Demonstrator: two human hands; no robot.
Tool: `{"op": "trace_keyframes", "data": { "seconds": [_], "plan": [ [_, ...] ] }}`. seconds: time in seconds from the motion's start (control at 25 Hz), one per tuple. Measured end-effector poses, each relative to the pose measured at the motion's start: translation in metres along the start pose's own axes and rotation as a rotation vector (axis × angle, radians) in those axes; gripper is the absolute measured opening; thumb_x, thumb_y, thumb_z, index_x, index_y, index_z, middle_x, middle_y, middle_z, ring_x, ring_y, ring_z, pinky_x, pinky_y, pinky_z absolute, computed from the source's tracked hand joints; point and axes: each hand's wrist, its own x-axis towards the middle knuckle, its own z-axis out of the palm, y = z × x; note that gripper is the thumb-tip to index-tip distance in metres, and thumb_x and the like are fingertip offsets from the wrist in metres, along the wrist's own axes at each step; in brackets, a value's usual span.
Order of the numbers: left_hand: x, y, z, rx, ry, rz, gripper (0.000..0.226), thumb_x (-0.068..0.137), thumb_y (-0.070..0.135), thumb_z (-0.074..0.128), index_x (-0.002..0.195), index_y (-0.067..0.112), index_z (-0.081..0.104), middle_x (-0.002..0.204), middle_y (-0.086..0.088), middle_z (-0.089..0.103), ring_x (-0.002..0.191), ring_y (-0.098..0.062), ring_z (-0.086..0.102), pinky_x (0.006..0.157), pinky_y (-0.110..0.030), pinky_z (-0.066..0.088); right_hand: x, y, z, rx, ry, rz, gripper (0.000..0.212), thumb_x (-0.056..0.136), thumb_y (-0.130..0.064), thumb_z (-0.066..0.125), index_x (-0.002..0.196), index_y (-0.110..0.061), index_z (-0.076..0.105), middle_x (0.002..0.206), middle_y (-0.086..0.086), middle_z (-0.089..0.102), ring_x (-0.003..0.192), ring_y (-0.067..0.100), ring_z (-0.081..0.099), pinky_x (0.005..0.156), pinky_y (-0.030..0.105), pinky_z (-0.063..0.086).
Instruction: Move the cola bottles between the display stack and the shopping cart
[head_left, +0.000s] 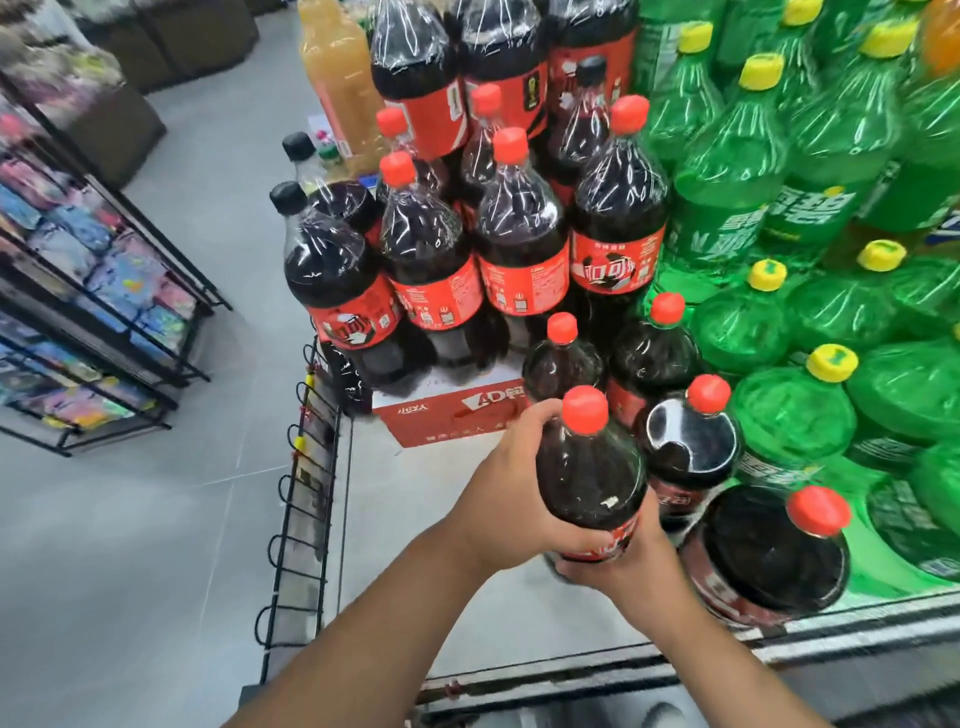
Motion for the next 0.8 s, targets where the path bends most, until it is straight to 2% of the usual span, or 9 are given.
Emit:
{"op": "trace_keyframes", "data": {
  "seconds": [0.08,0.16,0.24,0.32,0.4,0.44,0.52,0.68,0.8],
  "plan": [
    [0.004,-0.004,0.005,0.038,0.011,0.032,0.110,0.050,0.032,0.101,0.139,0.045,0.037,0.136,0.012,0.057,0.128,-0.013,0.057,0.106,-0.041,0.048,0.007,0.009,0.000,0.055,0.019,0.014,0.103,0.056,0.002,0.091,0.136,-0.037,0.040,0.126,-0.004,0.063,0.118,0.022,0.061,0.089,0.047,0.057],
    [0.007,-0.008,0.011,0.060,0.036,0.064,0.108,0.050,0.033,0.101,0.138,0.044,0.040,0.135,0.015,0.056,0.126,-0.010,0.056,0.105,-0.038,0.048,0.010,0.012,0.006,0.128,0.043,0.058,0.083,0.070,-0.008,0.086,0.134,-0.042,0.046,0.125,-0.005,0.064,0.120,0.023,0.060,0.089,0.051,0.055],
    [0.011,-0.015,0.016,0.067,0.049,0.084,0.107,0.049,0.035,0.102,0.139,0.038,0.043,0.135,0.013,0.056,0.127,-0.012,0.056,0.105,-0.039,0.048,0.011,0.016,0.011,0.145,0.108,0.072,0.082,0.066,-0.022,0.089,0.133,-0.041,0.047,0.126,-0.005,0.064,0.119,0.023,0.061,0.089,0.051,0.055],
    [0.015,-0.022,0.020,0.055,0.049,0.080,0.108,0.049,0.036,0.102,0.140,0.035,0.044,0.135,0.010,0.057,0.128,-0.014,0.056,0.105,-0.040,0.048,0.015,0.022,0.013,0.202,0.163,0.140,0.073,0.069,-0.002,0.084,0.126,-0.034,0.052,0.118,-0.001,0.067,0.112,0.023,0.064,0.074,0.038,0.060],
    [0.020,-0.028,0.022,0.042,0.052,0.076,0.107,0.050,0.034,0.102,0.140,0.033,0.044,0.134,0.009,0.057,0.127,-0.014,0.056,0.105,-0.040,0.049,0.018,0.022,0.015,0.208,0.176,0.179,0.070,0.067,0.019,0.077,0.115,-0.026,0.053,0.107,-0.003,0.067,0.091,0.004,0.067,0.058,0.015,0.053],
    [0.021,-0.029,0.024,0.040,0.053,0.072,0.107,0.050,0.034,0.101,0.140,0.032,0.044,0.134,0.010,0.057,0.127,-0.012,0.056,0.104,-0.039,0.049,0.018,0.020,0.015,0.204,0.180,0.198,0.071,0.065,0.024,0.075,0.112,-0.025,0.053,0.106,-0.005,0.065,0.083,-0.004,0.066,0.055,0.011,0.050],
    [0.023,-0.032,0.026,0.043,0.055,0.064,0.107,0.050,0.035,0.100,0.141,0.031,0.044,0.135,0.012,0.056,0.127,-0.008,0.054,0.105,-0.037,0.048,0.020,0.025,0.016,0.167,0.182,0.187,0.076,0.064,0.027,0.073,0.117,-0.022,0.052,0.111,-0.005,0.064,0.081,-0.015,0.063,0.058,0.009,0.050],
    [0.026,-0.041,0.033,0.038,0.059,0.066,0.106,0.051,0.036,0.100,0.142,0.026,0.045,0.136,0.012,0.055,0.129,-0.007,0.053,0.106,-0.036,0.047,0.024,0.037,0.015,0.131,0.192,0.193,0.080,0.063,0.025,0.076,0.129,-0.011,0.049,0.118,0.001,0.065,0.092,-0.007,0.065,0.069,0.012,0.053],
    [0.024,-0.047,0.040,0.048,0.067,0.068,0.105,0.051,0.036,0.099,0.141,0.028,0.044,0.134,0.012,0.055,0.127,-0.007,0.054,0.105,-0.034,0.047,0.023,0.049,0.016,0.077,0.242,0.217,0.080,0.063,0.023,0.077,0.130,-0.006,0.044,0.116,0.003,0.063,0.096,-0.003,0.059,0.077,0.005,0.049]
  ]
}}
